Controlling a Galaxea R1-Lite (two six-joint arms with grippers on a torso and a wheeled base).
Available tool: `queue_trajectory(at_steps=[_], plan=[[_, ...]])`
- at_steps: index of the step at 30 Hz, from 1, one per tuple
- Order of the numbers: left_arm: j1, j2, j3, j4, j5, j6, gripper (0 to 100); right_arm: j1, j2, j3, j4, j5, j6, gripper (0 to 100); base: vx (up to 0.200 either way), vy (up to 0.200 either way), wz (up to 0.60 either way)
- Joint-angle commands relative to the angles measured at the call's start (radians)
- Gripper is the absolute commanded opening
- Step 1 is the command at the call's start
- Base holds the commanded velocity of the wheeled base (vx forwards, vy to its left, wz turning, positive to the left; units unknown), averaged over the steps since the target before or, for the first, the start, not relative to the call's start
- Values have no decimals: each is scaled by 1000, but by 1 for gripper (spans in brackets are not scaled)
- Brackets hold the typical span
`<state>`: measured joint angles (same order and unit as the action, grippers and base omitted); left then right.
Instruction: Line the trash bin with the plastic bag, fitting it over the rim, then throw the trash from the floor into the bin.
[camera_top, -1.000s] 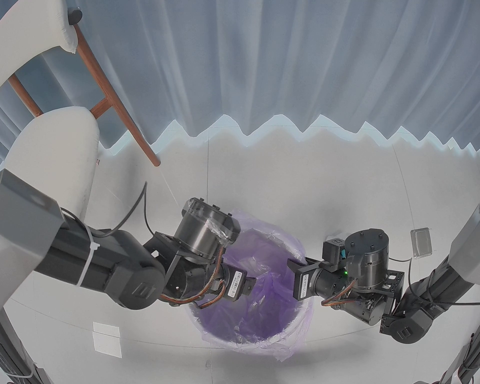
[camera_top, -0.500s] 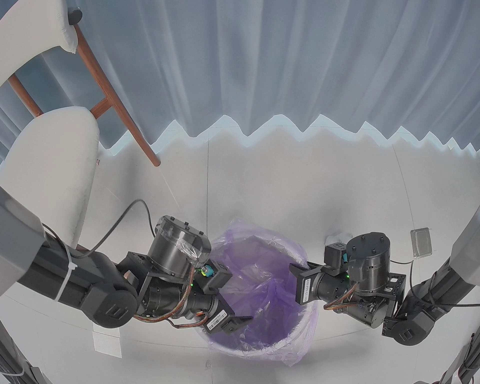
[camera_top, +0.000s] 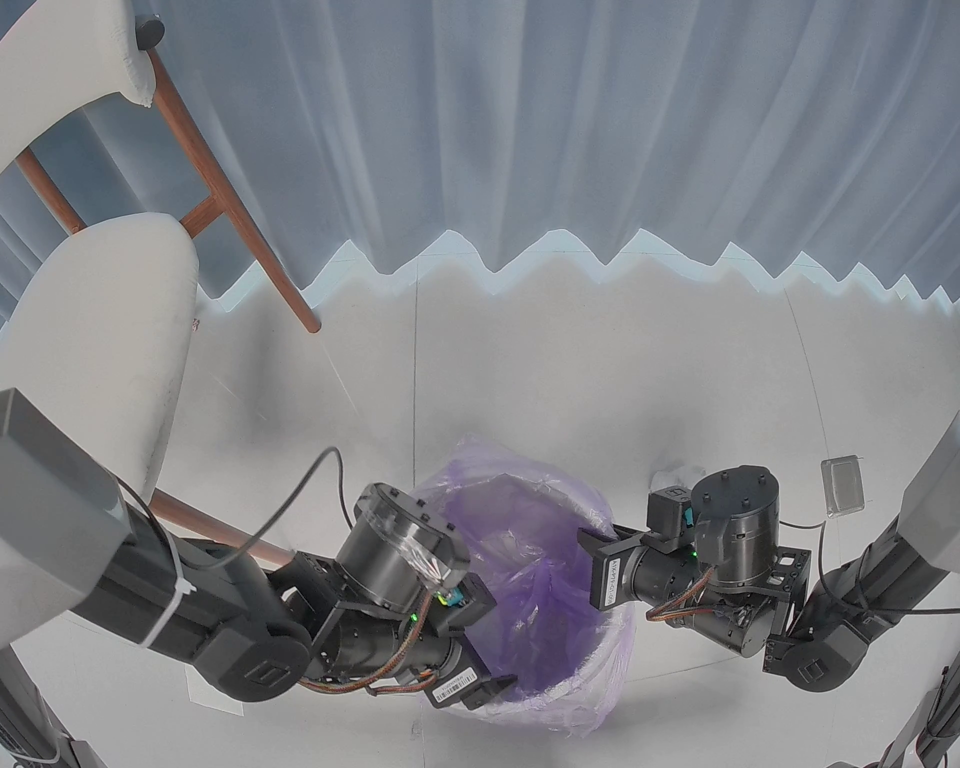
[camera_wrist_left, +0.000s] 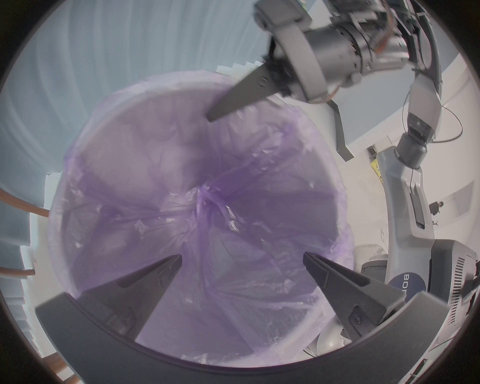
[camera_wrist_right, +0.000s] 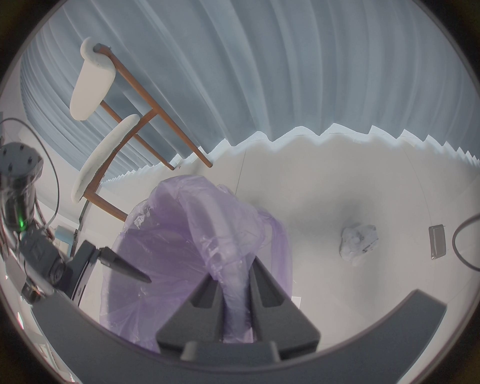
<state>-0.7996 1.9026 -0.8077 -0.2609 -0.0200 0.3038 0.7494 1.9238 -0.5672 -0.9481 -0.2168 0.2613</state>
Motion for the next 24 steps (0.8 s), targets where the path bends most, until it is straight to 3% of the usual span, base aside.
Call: queue_trajectory(at_steps=[1,11,19,24], plan=[[-38,27,18,0,12,0,100,-2,3,1,0,1,1,0,0,0,0],[-18,23,35,-9,40,-32,100,-5,4,0,0,1,3,0,0,0,0],[-9,-50,-90,-51,68,-216,100,-50,12,-13,0,7,95,0,0,0,0],[14,-172,-87,-41,69,-347,100,-140,34,-39,-1,62,161,0,0,0,0]])
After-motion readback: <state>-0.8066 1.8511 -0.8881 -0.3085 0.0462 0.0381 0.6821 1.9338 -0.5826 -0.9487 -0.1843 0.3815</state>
